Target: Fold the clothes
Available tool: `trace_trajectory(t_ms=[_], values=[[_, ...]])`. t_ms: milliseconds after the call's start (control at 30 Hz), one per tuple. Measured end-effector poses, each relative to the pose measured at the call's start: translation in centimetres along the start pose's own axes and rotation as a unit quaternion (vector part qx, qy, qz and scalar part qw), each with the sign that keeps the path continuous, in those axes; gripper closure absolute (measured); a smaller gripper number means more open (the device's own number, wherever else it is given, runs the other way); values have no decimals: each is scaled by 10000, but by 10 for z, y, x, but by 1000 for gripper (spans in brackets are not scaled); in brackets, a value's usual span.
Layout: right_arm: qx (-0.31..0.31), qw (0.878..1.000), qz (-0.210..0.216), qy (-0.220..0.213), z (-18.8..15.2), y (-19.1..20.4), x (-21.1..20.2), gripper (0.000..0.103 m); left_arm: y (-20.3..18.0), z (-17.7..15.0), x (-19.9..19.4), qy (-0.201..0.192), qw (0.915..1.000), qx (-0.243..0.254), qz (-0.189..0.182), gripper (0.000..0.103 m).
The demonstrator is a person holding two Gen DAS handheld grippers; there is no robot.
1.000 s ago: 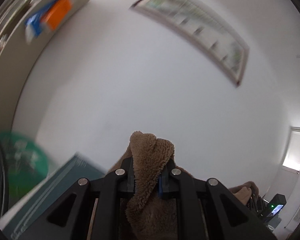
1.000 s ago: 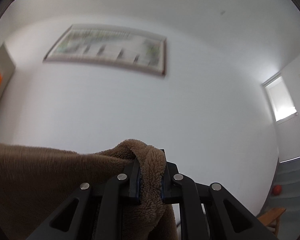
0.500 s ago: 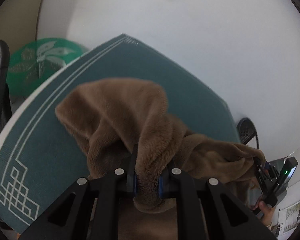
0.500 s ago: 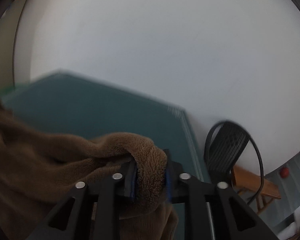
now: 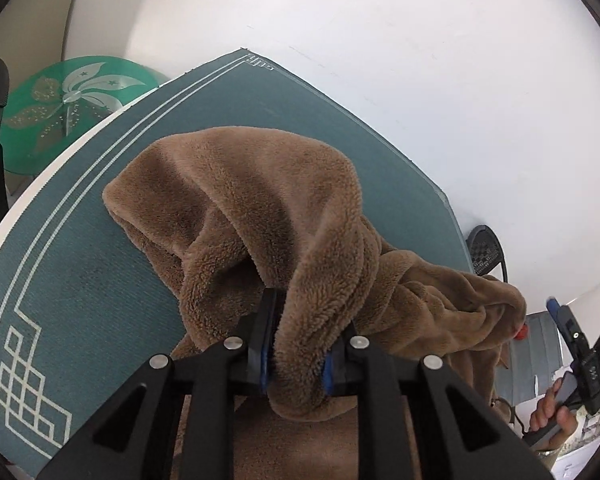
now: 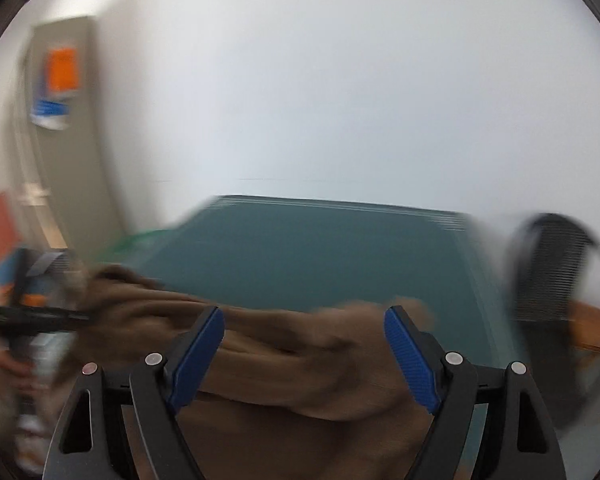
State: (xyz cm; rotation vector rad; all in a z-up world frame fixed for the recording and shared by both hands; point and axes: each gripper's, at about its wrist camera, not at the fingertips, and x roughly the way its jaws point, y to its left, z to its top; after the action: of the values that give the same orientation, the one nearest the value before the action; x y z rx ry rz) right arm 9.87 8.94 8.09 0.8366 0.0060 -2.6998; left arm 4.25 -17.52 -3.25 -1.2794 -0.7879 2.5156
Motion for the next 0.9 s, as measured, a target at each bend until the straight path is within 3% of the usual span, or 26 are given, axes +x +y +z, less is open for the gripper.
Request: trace_trajectory(t_ms=[133, 300, 367, 433, 500, 667, 733, 833, 900], values=[[-390, 9935, 915, 556, 13, 49, 53, 19, 0, 0, -3, -21, 10000, -22, -92, 82], [-597, 9793, 1248, 1477, 2, 73, 137, 21, -2, 0, -6, -34, 9998, -3, -184, 82], [-506, 9717, 1374, 1851, -4, 75, 162, 41, -2, 0, -7, -31, 9998, 1, -208, 82], [-344, 9623, 1546, 2211, -15, 77, 181, 52, -1, 1, -7, -11, 9997, -4, -241, 82], [-202, 9517, 1750, 2515, -27, 82, 196, 54, 0, 2, -7, 19, 9996, -24, -264, 82], [-232, 9403, 2070, 2692, -43, 96, 207, 63, 1, 2, -4, 82, 9996, -43, -267, 76], [-323, 9410, 2111, 2625, -45, 97, 202, 66, 2, 3, -4, 79, 9996, -43, -252, 72], [-365, 9429, 2177, 2493, -45, 98, 195, 80, 1, 3, -4, 75, 9997, -25, -220, 68], [-330, 9451, 2219, 2376, -44, 95, 190, 83, 1, 4, -6, 70, 9998, 3, -195, 61]])
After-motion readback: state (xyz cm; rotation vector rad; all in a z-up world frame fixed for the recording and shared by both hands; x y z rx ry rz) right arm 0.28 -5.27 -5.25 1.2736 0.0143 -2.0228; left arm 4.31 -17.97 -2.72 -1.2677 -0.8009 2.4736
